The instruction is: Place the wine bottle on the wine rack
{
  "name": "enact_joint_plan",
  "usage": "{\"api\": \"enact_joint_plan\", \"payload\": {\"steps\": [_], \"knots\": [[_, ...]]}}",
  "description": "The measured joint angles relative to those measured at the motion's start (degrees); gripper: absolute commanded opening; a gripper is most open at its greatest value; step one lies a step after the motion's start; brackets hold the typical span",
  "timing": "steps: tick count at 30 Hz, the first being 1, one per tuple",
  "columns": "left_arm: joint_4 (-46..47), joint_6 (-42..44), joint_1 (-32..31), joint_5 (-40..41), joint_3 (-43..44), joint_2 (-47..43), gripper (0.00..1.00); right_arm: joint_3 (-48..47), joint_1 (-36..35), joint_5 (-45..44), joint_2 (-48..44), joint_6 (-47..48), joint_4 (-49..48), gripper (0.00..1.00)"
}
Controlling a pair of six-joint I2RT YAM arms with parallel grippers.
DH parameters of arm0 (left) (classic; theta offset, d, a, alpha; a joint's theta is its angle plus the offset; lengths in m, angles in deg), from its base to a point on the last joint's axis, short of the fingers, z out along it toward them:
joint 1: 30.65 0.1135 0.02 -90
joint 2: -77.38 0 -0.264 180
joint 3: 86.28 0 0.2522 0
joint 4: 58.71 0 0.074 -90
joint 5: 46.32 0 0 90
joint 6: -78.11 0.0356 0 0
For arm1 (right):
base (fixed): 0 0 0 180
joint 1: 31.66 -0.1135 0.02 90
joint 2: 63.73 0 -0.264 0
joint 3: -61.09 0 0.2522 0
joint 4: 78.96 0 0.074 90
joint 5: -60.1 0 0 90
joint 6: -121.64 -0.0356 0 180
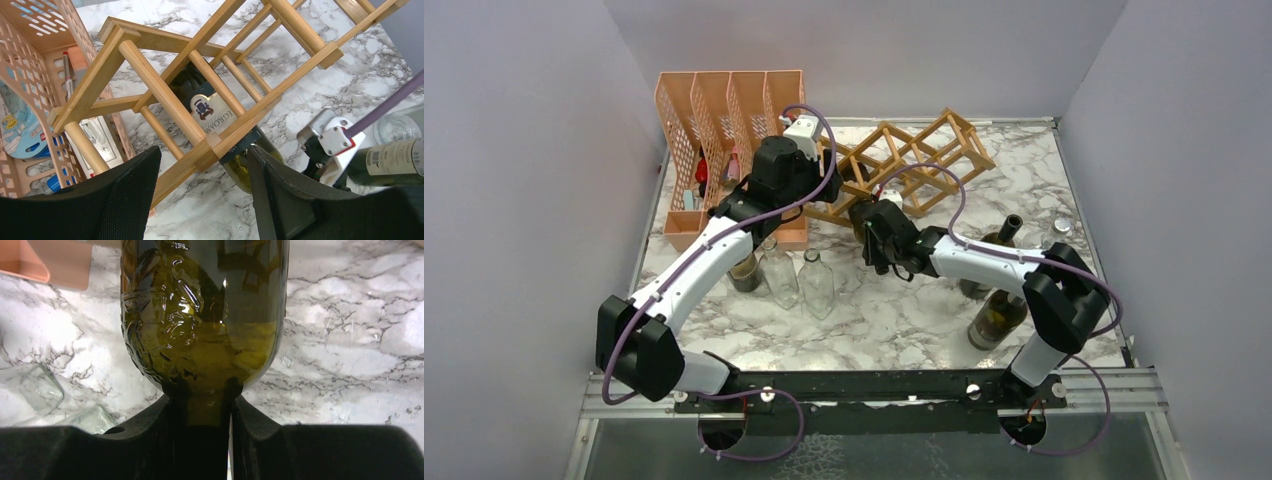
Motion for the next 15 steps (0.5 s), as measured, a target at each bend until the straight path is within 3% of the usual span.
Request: {"api": "enact_joint_plan", "payload": {"steps": [7, 15], "knots": [[-0.5, 0.0, 0.0, 0.0, 0.4, -1.7, 0.68, -3.3, 1.5, 0.3, 3.3, 1.5, -0.3, 0.21], [-1.0, 0.0, 0.0, -0.2, 1.1, -4.8, 0.69, -8.0, 2.8, 0.7, 8.2, 2.1, -0.5, 0.43]]}}
